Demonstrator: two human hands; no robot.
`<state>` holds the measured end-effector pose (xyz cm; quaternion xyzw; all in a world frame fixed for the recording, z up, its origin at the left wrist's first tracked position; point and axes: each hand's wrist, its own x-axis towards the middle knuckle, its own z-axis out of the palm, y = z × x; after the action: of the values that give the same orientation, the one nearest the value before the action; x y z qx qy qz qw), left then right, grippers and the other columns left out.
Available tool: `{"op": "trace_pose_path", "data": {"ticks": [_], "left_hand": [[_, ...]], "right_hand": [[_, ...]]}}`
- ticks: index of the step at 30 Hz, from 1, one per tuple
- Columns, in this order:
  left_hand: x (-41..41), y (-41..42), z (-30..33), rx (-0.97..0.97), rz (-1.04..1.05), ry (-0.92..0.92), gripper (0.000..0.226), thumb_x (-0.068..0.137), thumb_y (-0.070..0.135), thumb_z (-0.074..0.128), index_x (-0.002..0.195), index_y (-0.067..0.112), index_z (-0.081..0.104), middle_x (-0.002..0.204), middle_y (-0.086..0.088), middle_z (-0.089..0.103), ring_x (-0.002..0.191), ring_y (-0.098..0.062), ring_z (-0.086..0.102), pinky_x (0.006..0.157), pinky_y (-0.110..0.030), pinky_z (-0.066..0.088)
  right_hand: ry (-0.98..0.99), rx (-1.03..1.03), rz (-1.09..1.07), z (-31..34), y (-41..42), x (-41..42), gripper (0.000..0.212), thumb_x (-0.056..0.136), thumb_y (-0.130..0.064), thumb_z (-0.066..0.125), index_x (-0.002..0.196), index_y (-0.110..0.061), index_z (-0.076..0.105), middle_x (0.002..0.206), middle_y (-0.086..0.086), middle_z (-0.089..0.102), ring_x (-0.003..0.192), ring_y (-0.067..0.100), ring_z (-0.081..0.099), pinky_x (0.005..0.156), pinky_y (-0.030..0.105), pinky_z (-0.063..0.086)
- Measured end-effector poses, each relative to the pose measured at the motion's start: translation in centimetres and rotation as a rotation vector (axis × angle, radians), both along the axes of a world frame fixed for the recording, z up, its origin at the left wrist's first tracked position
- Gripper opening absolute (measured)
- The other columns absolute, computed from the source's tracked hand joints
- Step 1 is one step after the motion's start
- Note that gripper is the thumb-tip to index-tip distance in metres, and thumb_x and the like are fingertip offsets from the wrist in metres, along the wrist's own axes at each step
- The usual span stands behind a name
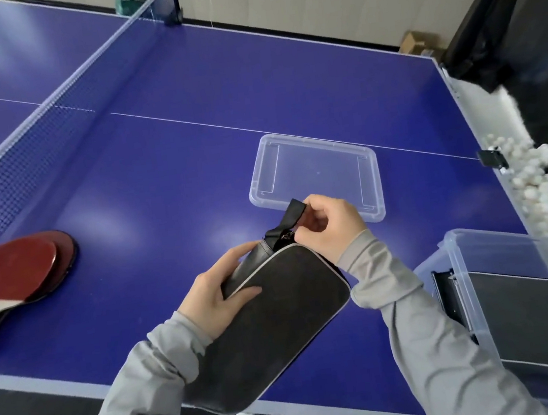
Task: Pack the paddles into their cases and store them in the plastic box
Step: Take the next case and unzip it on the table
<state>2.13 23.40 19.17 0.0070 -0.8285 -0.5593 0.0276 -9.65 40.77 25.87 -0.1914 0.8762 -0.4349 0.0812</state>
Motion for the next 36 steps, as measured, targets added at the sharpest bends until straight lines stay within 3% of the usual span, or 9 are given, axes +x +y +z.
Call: {"op": "trace_pose_path", "data": {"ticks": [5,8,13,18,21,30,36], "left_hand": [[0.3,0.1,0.0,0.093,-0.013,-0.021,0.056,0.077,0.022,0.067,0.123,0.048,0.048,0.098,0.01,0.068,0.095,-0.018,0.065,0.092,-0.035,0.051],[0.3,-0.2,0.2,0.135,0.003,-0.026,0.055,0.075,0.021,0.068,0.124,0.039,0.049,0.101,0.003,0.069,0.097,-0.019,0.066,0.093,-0.037,0.051],[0.3,-1.8,0.8,0.248,0.05,0.003,0.054,0.076,0.012,0.071,0.122,0.032,0.051,0.103,0.005,0.072,0.095,-0.009,0.067,0.087,-0.022,0.052],[0.2,-3.8,1.2,0.434,0.171,0.031,0.055,0.069,0.007,0.067,0.118,0.031,0.057,0.095,0.002,0.074,0.085,-0.009,0.068,0.079,-0.025,0.056],[0.0,-4.5,1.2,0.533,0.237,0.026,0.054,0.069,0.008,0.068,0.116,0.034,0.062,0.093,-0.003,0.075,0.08,-0.014,0.069,0.073,-0.028,0.058],[-0.8,-4.3,1.1,0.707,0.418,-0.084,0.045,0.074,0.008,0.069,0.11,0.036,0.066,0.09,-0.004,0.075,0.076,-0.018,0.071,0.063,-0.026,0.057],[-2.0,-3.8,0.7,0.78,0.696,-0.117,0.038,0.081,0.009,0.069,0.106,0.037,0.064,0.081,0.0,0.073,0.063,-0.013,0.069,0.055,-0.022,0.055]], "right_hand": [[-0.087,-0.152,0.003,-0.7,1.0,0.7,0.025,0.074,0.006,0.064,0.068,-0.019,0.063,0.065,-0.006,0.064,0.06,0.009,0.058,0.065,0.013,0.049],[-0.103,-0.185,-0.04,-1.0,1.9,0.6,0.03,0.075,0.007,0.063,0.067,-0.021,0.064,0.065,-0.003,0.065,0.063,0.015,0.061,0.068,0.02,0.052],[-0.094,-0.19,-0.087,-1.6,3.9,0.0,0.027,0.075,0.009,0.063,0.07,-0.017,0.066,0.071,0.007,0.067,0.07,0.027,0.064,0.073,0.032,0.055],[-0.103,-0.206,-0.141,-2.4,5.6,-0.3,0.033,0.076,0.007,0.064,0.066,-0.024,0.066,0.067,-0.005,0.067,0.062,0.012,0.063,0.066,0.023,0.054],[-0.094,-0.197,-0.153,-3.0,6.1,-0.2,0.031,0.075,0.006,0.065,0.067,-0.025,0.066,0.067,-0.005,0.067,0.064,0.016,0.063,0.067,0.023,0.054],[-0.024,-0.139,-0.16,-4.5,5.5,-0.1,0.03,0.075,0.001,0.067,0.065,-0.027,0.062,0.063,-0.006,0.064,0.053,0.002,0.053,0.058,0.009,0.046],[-0.023,-0.094,-0.112,-6.4,5.4,1.2,0.026,0.074,0.0,0.067,0.066,-0.024,0.064,0.06,-0.007,0.063,0.053,0.002,0.054,0.057,0.008,0.045]]}}
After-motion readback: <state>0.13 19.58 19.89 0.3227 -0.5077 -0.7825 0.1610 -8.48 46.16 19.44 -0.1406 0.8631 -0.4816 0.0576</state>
